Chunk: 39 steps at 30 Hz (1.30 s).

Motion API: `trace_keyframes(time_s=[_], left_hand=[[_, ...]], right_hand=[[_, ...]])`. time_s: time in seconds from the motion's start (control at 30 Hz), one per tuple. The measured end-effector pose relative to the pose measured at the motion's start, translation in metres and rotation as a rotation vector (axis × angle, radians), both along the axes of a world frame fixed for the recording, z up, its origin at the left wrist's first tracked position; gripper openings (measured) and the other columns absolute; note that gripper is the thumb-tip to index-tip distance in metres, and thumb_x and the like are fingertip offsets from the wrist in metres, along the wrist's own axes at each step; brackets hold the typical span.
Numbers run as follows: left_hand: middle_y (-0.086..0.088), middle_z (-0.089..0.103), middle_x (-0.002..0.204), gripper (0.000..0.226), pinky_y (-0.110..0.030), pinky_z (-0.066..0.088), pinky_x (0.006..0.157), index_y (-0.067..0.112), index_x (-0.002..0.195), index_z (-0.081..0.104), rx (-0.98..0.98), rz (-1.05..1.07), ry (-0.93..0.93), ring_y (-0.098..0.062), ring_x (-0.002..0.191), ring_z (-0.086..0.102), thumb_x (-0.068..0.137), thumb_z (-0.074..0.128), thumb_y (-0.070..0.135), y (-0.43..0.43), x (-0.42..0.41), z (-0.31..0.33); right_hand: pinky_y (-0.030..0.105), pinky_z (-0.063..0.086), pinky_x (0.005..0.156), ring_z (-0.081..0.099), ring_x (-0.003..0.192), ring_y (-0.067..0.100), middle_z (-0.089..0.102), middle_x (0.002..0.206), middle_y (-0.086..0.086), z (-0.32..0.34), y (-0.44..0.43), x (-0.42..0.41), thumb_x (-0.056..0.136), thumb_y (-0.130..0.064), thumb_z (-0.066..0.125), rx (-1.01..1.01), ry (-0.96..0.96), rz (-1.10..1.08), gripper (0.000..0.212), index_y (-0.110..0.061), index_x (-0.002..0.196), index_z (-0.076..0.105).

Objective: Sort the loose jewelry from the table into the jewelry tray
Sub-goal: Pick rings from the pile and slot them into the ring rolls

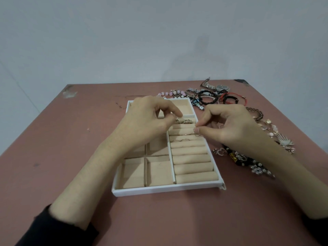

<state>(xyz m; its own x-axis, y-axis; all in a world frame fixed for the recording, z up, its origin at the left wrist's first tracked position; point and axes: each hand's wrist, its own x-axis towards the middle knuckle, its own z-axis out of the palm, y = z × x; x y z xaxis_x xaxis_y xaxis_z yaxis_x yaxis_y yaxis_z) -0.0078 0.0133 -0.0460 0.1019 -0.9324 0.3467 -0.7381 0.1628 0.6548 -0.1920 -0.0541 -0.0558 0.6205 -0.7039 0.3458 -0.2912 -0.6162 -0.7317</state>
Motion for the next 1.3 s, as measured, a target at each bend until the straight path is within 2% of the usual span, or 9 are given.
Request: trace_keyframes(time_s=[0.03, 0.13, 0.33, 0.47, 0.57, 0.67, 0.77, 0.93, 1.3], left_hand=[[0.001, 0.063, 0.066, 0.021, -0.015, 0.032, 0.052, 0.028, 0.080, 0.075, -0.003, 0.002, 0.000, -0.011, 0.055, 0.039, 0.081, 0.061, 0.012, 0.000, 0.000, 0.000], [0.006, 0.062, 0.065, 0.021, -0.013, 0.032, 0.052, 0.028, 0.080, 0.075, -0.004, 0.000, 0.003, -0.009, 0.055, 0.039, 0.080, 0.061, 0.012, 0.000, 0.000, 0.000], [0.002, 0.061, 0.065, 0.020, -0.014, 0.032, 0.053, 0.029, 0.079, 0.075, -0.018, -0.007, -0.014, -0.011, 0.057, 0.040, 0.079, 0.060, 0.015, -0.001, 0.001, -0.001], [0.009, 0.060, 0.062, 0.022, -0.012, 0.033, 0.054, 0.030, 0.078, 0.074, -0.024, -0.019, -0.022, -0.010, 0.058, 0.042, 0.075, 0.058, 0.016, -0.001, 0.001, -0.002], [0.015, 0.058, 0.061, 0.022, -0.011, 0.033, 0.053, 0.031, 0.078, 0.074, -0.021, -0.016, -0.013, -0.009, 0.055, 0.041, 0.074, 0.057, 0.017, -0.001, 0.002, -0.002], [0.020, 0.057, 0.060, 0.022, -0.011, 0.033, 0.053, 0.030, 0.079, 0.074, -0.008, -0.012, -0.020, -0.010, 0.055, 0.040, 0.078, 0.059, 0.014, -0.002, 0.003, -0.002], [0.014, 0.058, 0.060, 0.022, -0.011, 0.033, 0.053, 0.030, 0.079, 0.075, 0.000, -0.009, -0.017, -0.011, 0.056, 0.040, 0.078, 0.060, 0.014, -0.001, 0.002, -0.001], [0.002, 0.064, 0.066, 0.021, -0.015, 0.034, 0.052, 0.031, 0.079, 0.074, -0.004, -0.007, -0.013, -0.013, 0.057, 0.041, 0.077, 0.057, 0.019, -0.002, 0.004, -0.002], [0.001, 0.064, 0.066, 0.024, -0.017, 0.033, 0.051, 0.032, 0.079, 0.074, 0.011, -0.001, -0.008, -0.021, 0.060, 0.043, 0.080, 0.059, 0.013, -0.002, 0.004, -0.001]], right_hand=[[0.021, 0.042, 0.052, 0.048, 0.051, 0.007, 0.063, 0.060, 0.004, -0.002, 0.000, 0.000, 0.071, -0.003, 0.076, -0.020, 0.011, 0.007, 0.019, -0.015, 0.062, 0.064], [0.009, 0.039, 0.055, 0.054, 0.058, 0.003, 0.063, 0.064, -0.008, -0.008, -0.002, 0.001, 0.071, 0.001, 0.074, -0.171, 0.040, 0.035, 0.016, -0.009, 0.064, 0.064], [0.021, 0.038, 0.059, 0.041, 0.063, 0.008, 0.050, 0.063, -0.005, -0.013, -0.001, 0.005, 0.070, 0.000, 0.063, -0.583, 0.094, 0.072, 0.013, -0.007, 0.063, 0.055], [0.025, 0.035, 0.058, 0.033, 0.067, 0.009, 0.037, 0.068, -0.009, -0.015, 0.000, 0.008, 0.073, 0.006, 0.060, -0.728, 0.163, 0.108, 0.021, -0.010, 0.064, 0.050], [0.017, 0.031, 0.059, 0.032, 0.064, 0.007, 0.037, 0.064, -0.010, -0.013, -0.002, 0.007, 0.071, 0.005, 0.063, -0.670, 0.157, 0.109, 0.021, -0.009, 0.061, 0.051], [0.012, 0.036, 0.059, 0.044, 0.063, 0.005, 0.051, 0.061, -0.009, -0.009, -0.004, 0.001, 0.070, -0.002, 0.067, -0.542, 0.158, 0.132, 0.013, -0.008, 0.060, 0.061], [0.006, 0.036, 0.064, 0.051, 0.066, 0.000, 0.055, 0.066, -0.014, -0.004, -0.005, -0.004, 0.072, -0.012, 0.069, -0.435, 0.188, 0.167, 0.006, -0.010, 0.067, 0.070], [0.008, 0.037, 0.064, 0.054, 0.068, 0.004, 0.060, 0.071, -0.010, 0.000, -0.004, -0.007, 0.074, -0.017, 0.067, -0.323, 0.210, 0.181, 0.009, -0.017, 0.076, 0.076], [0.007, 0.035, 0.062, 0.052, 0.065, 0.002, 0.057, 0.068, -0.009, 0.003, -0.003, -0.008, 0.073, -0.013, 0.068, -0.281, 0.189, 0.149, 0.003, -0.015, 0.072, 0.069]])
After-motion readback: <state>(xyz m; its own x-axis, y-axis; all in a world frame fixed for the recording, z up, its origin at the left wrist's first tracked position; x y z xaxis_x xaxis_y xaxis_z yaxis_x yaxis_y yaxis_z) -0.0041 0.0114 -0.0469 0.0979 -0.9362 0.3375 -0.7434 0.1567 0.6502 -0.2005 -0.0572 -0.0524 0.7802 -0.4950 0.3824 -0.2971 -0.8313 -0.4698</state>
